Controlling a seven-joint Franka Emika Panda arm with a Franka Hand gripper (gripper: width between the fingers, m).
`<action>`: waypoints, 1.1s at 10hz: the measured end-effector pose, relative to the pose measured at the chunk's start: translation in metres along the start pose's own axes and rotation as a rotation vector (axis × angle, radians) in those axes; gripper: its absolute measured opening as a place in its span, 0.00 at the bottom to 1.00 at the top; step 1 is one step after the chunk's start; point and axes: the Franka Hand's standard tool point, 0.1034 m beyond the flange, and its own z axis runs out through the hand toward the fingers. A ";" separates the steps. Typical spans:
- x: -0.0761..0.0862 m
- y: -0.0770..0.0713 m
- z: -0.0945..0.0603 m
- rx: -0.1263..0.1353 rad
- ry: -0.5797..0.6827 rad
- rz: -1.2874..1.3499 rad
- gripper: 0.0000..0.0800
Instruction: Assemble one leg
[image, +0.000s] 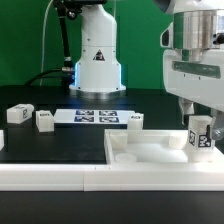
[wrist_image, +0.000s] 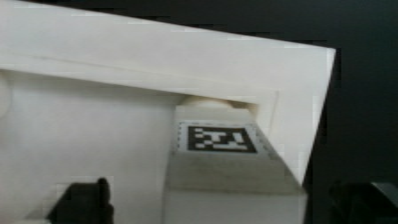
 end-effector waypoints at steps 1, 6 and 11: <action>0.000 -0.001 -0.001 0.002 0.000 -0.093 0.81; -0.003 -0.001 0.000 0.003 0.001 -0.484 0.81; -0.007 -0.002 0.000 -0.016 0.018 -0.987 0.81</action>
Offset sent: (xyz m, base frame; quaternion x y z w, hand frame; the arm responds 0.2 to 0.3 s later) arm 0.0001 0.0032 -0.0014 -0.0260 0.0167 -0.1687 0.9852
